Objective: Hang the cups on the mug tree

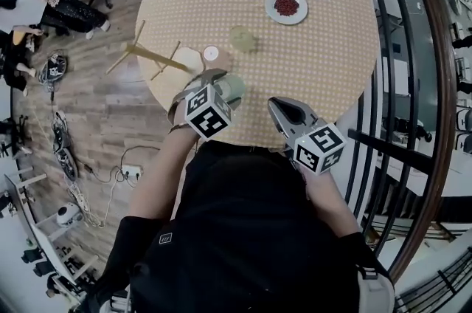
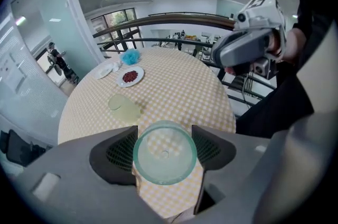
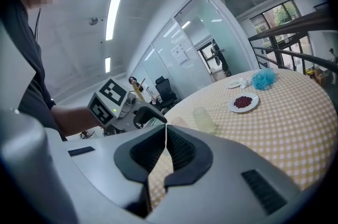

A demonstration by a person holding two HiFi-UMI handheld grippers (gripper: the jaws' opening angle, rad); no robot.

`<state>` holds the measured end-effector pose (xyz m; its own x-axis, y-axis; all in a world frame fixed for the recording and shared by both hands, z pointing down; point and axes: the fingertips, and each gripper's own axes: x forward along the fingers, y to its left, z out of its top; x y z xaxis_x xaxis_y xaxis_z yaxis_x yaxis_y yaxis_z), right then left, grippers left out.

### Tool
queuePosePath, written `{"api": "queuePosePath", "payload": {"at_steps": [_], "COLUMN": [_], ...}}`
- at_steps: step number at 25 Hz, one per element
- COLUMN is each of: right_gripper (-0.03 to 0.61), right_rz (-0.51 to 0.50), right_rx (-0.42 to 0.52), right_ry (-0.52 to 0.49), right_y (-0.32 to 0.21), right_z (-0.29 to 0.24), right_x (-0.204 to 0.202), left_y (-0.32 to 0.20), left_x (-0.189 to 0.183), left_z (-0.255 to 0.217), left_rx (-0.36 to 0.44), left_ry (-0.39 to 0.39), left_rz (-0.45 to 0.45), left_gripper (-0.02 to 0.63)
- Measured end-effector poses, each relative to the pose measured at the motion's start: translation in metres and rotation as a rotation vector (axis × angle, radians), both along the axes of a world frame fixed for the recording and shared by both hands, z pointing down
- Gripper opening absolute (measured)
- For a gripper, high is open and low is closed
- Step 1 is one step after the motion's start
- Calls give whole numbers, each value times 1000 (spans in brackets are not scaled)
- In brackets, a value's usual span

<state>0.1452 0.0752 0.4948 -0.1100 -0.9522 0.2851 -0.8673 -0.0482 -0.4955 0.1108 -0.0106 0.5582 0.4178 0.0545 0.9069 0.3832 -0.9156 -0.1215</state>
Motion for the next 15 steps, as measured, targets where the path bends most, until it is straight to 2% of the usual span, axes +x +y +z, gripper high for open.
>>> {"api": "queuePosePath", "payload": {"at_steps": [5, 15], "right_gripper": [17, 18], "right_rz": [-63, -102], "right_rx": [10, 32], "right_ry": [11, 21], "right_y": [-31, -111], "right_z": [-3, -2], "right_x": [-22, -77], "left_y": [-11, -85], "left_x": [-35, -106], "left_z": [-24, -35], "left_rx": [-19, 8], "left_ry": [55, 76], "left_rz": [-62, -114], "left_gripper": [311, 310]}}
